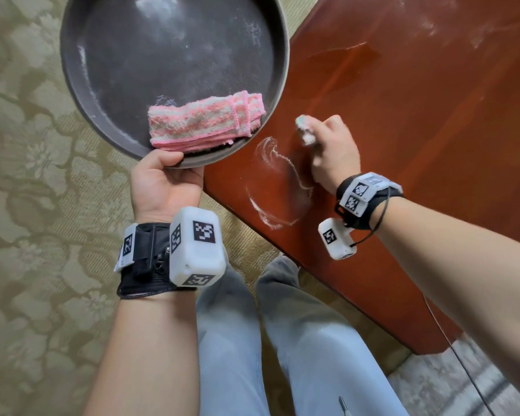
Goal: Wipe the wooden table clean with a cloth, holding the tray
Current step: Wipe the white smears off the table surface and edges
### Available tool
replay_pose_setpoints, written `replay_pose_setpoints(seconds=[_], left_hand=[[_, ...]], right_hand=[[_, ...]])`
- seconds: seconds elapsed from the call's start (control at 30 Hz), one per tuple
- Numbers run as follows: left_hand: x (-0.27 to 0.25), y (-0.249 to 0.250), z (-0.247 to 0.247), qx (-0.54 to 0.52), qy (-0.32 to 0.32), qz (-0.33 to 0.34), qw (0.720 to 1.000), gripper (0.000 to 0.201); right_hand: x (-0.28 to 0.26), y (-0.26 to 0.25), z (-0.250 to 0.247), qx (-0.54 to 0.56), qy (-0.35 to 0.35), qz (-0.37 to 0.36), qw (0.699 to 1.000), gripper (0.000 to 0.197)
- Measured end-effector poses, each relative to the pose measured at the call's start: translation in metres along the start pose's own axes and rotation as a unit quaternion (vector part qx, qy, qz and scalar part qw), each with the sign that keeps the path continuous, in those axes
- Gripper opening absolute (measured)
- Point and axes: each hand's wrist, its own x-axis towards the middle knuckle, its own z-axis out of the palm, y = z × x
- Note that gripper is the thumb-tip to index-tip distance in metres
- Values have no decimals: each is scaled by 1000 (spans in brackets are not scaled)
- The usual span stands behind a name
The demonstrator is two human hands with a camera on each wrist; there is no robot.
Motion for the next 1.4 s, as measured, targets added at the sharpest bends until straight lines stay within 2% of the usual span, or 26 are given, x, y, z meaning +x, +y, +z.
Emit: replay_pose_setpoints(seconds=[0.07, 0.17, 0.27, 0.37, 0.47, 0.6, 0.77, 0.9, 1.1, 1.17, 1.23, 1.3, 1.4], left_hand=[[-1, 2, -5, -4, 6, 3, 1000, 49], [-3, 4, -11, -10, 15, 7, 1000, 49], [-5, 10, -20, -11, 21, 16, 1000, 52], [-4, 20, -28, -15, 28, 18, 999, 51], [-2, 29, -37, -26, 37, 17, 999, 49], [-1, 38, -45, -38, 49, 16, 998, 42], [1, 48, -50, -46, 60, 24, 997, 37], [1, 54, -51, -43, 50, 23, 998, 35], [-2, 52, -52, -50, 58, 24, 997, 37], [-2, 52, -56, -51, 63, 21, 996, 37], [-3, 53, -60, -51, 70, 22, 996, 36], [-5, 54, -64, -53, 71, 25, 996, 36], [-8, 57, -69, -59, 74, 27, 995, 36]], right_hand=[[9, 10, -8, -29, 17, 21, 999, 54], [16, 9, -9, -64, 6, 46, 997, 46], [19, -3, 3, -97, -16, 77, 992, 39], [26, -19, 18, -130, -16, 115, 985, 40], [33, -34, 31, -149, -16, 117, 982, 37], [33, -48, 43, -134, -25, 49, 989, 35], [13, -58, 62, -91, -37, -104, 990, 39], [-10, -52, 65, -117, -87, -239, 960, 37], [-16, -47, 52, -144, -180, -319, 919, 39], [-4, -52, 41, -122, -153, -302, 933, 38], [14, -59, 32, -83, -73, -245, 963, 40], [32, -63, 28, -68, -17, -183, 981, 44], [47, -71, 34, -128, -34, -126, 983, 33]])
